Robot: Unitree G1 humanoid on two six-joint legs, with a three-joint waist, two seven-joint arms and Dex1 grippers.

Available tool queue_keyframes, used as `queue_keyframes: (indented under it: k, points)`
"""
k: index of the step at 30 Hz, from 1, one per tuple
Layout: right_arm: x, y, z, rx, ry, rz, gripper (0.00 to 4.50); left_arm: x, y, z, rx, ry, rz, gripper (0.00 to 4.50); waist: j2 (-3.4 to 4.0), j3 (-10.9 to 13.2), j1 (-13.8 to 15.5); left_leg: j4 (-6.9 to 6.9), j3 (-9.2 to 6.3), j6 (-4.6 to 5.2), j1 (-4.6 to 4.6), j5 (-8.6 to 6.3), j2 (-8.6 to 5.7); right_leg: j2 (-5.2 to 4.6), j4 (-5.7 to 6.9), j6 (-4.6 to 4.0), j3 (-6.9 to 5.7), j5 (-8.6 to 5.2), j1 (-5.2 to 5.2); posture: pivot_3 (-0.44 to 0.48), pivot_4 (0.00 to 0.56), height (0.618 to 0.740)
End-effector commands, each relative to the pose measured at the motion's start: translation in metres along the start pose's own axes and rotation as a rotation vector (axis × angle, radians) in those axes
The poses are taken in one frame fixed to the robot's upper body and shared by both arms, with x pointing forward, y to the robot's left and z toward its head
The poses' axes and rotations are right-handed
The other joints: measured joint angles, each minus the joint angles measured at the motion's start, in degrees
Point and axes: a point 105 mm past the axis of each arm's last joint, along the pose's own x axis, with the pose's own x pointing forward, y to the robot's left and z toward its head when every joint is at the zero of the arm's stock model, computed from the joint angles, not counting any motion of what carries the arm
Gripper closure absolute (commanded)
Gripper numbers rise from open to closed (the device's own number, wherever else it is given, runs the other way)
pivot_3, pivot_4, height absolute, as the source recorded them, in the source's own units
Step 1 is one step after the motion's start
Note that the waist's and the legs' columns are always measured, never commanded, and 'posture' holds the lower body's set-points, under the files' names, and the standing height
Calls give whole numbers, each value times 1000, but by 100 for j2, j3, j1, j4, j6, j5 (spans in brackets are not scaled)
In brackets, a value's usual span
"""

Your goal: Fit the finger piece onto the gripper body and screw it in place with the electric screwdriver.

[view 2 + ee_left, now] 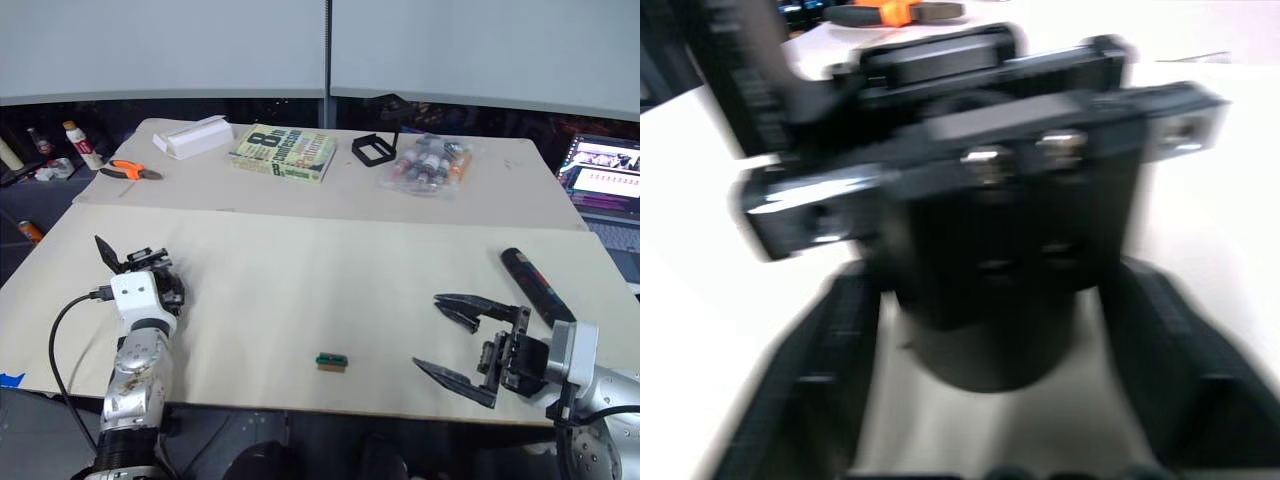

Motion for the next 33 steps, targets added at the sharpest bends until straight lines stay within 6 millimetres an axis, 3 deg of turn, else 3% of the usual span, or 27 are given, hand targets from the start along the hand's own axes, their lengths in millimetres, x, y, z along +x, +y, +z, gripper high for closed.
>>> queue_keyframes:
  k: [1,5,8,12,15,20,26,33]
  points:
    - [-6,-1,7,-49,2,-24,0,1,1,1,-27,-18,-20,2212,0,0,4,0,0,0,0,0,0,-1,0,0,-1,0,1,0,150,740]
    - [-7,1,8,-48,12,-33,0,0,-22,29,-143,-157,-234,2212,1,-1,23,0,0,-7,-1,-3,0,-2,0,0,-5,0,-1,0,150,740]
    - [-10,2,10,-47,24,-41,0,-13,-55,62,-147,-295,-557,2212,-3,2,82,8,-1,-30,-17,-18,0,-3,-3,0,-21,0,-6,0,150,740]
    - [-19,9,11,-35,57,-44,0,-39,-100,79,-34,-364,-1037,2212,-4,3,108,38,-20,-22,-63,-20,-1,-3,-7,0,-65,0,-18,0,150,740]
    - [-28,13,11,-33,85,-56,0,-57,-128,80,77,-379,-1322,2212,-2,3,85,48,-28,7,-71,-3,-2,0,-10,0,-75,0,-15,0,150,740]
    - [-41,23,10,-28,122,-79,0,-77,-159,71,160,-357,-1650,2212,3,0,15,47,-31,8,-61,-2,-1,7,-10,3,-71,-2,-8,0,150,740]
    - [-51,38,12,-24,150,-123,0,-76,-183,48,237,-298,-1807,2212,4,1,-30,48,-56,5,-70,2,0,16,-8,3,-72,-4,-9,0,150,740]
    - [-50,48,18,-29,165,-149,0,-69,-201,34,283,-277,-1817,2212,4,1,-44,68,-83,25,-96,-10,-5,7,-14,6,-82,-3,-12,0,150,740]
